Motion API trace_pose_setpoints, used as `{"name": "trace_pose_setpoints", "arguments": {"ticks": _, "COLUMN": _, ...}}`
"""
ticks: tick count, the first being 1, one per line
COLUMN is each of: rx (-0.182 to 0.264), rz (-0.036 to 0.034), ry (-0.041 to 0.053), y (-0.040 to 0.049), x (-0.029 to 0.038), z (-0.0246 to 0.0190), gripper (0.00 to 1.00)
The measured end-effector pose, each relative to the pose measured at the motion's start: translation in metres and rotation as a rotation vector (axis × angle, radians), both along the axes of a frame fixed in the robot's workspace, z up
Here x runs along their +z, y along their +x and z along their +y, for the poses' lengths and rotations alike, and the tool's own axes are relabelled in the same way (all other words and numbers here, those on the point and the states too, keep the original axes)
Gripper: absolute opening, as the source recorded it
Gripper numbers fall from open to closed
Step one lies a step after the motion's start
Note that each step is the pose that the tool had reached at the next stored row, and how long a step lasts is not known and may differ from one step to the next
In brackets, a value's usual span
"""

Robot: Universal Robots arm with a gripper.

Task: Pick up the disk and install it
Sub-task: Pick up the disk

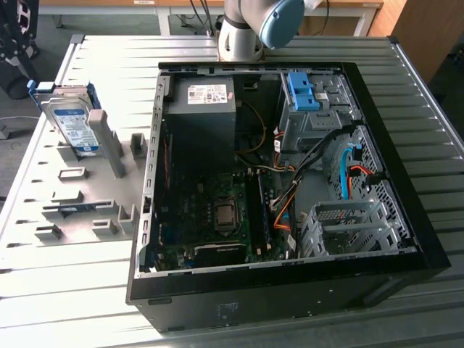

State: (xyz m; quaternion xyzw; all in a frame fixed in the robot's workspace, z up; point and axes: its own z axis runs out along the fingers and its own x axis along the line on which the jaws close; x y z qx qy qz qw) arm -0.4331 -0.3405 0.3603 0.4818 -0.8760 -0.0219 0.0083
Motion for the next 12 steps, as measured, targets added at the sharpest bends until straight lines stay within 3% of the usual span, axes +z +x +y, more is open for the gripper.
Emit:
{"name": "trace_pose_setpoints", "arguments": {"ticks": 5, "rx": 0.045, "rz": 0.0, "ry": 0.0, "y": 0.0, "x": 0.0, "z": 0.0, "gripper": 0.11}}
{"name": "trace_pose_setpoints", "arguments": {"ticks": 12, "rx": 0.167, "rz": 0.0, "ry": 0.0, "y": 0.0, "x": -0.0005, "z": 0.0, "gripper": 0.11}}
